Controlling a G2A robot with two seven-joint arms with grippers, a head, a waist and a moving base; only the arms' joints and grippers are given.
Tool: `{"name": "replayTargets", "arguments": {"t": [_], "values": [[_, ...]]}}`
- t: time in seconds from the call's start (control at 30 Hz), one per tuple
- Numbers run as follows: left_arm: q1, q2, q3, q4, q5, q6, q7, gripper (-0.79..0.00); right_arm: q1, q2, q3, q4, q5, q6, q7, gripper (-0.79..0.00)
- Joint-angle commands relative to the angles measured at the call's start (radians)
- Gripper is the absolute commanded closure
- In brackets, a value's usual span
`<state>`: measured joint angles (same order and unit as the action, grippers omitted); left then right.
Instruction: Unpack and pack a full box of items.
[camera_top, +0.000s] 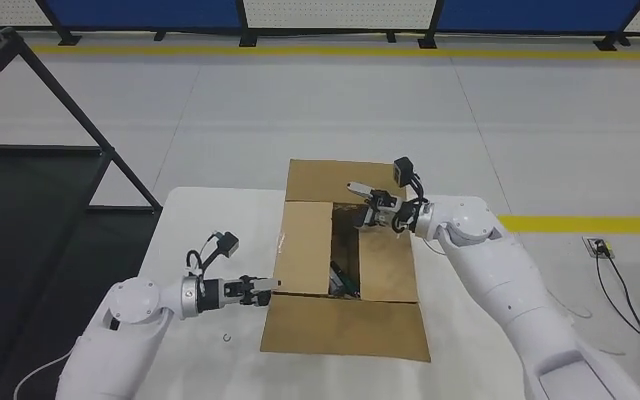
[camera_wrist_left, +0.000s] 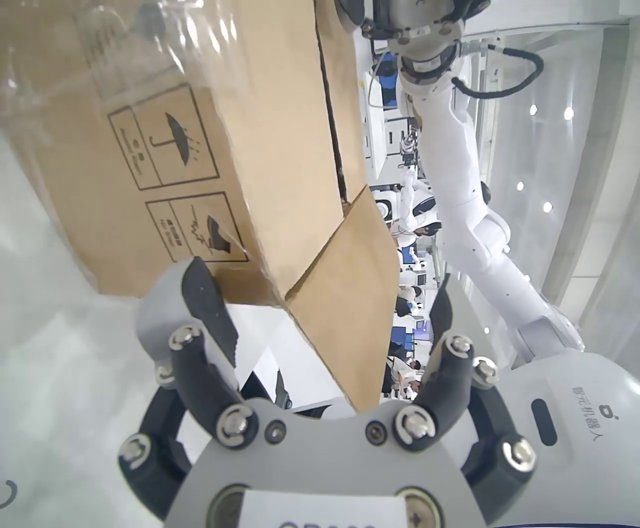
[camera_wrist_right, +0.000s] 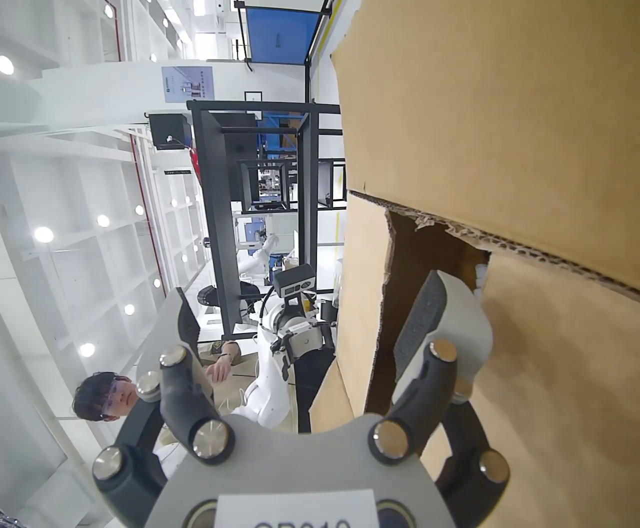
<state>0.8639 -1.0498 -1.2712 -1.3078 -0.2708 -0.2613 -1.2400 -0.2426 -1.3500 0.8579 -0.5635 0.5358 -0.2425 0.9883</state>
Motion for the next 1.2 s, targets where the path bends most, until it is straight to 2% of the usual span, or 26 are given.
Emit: {"name": "replayTargets", "arguments": {"t": [0.0, 0.2, 0.43, 0.73, 1.17], "values": [[-0.003, 0.0, 0.009, 0.002, 0.0, -0.001, -0.002, -0.785, 0.0, 0.0, 0.0, 0.0, 0.0, 0.0, 0.0, -0.785], [0.002, 0.006, -0.01, -0.007, -0.012, -0.011, 0.006, -0.785, -0.034, 0.001, -0.024, -0.086, -0.07, 0.064, 0.015, -0.785], [0.044, 0.029, -0.122, -0.057, -0.087, -0.029, 0.018, -0.785, -0.051, -0.01, -0.045, -0.133, -0.099, 0.104, 0.045, -0.785], [0.125, 0.056, -0.257, -0.117, -0.105, -0.013, 0.069, -0.785, -0.043, -0.037, -0.05, -0.152, -0.06, 0.05, 0.06, -0.785], [0.197, 0.077, -0.369, -0.134, -0.159, -0.018, 0.121, -0.785, -0.03, -0.062, -0.024, -0.271, 0.002, 0.01, 0.029, -0.785]]}}
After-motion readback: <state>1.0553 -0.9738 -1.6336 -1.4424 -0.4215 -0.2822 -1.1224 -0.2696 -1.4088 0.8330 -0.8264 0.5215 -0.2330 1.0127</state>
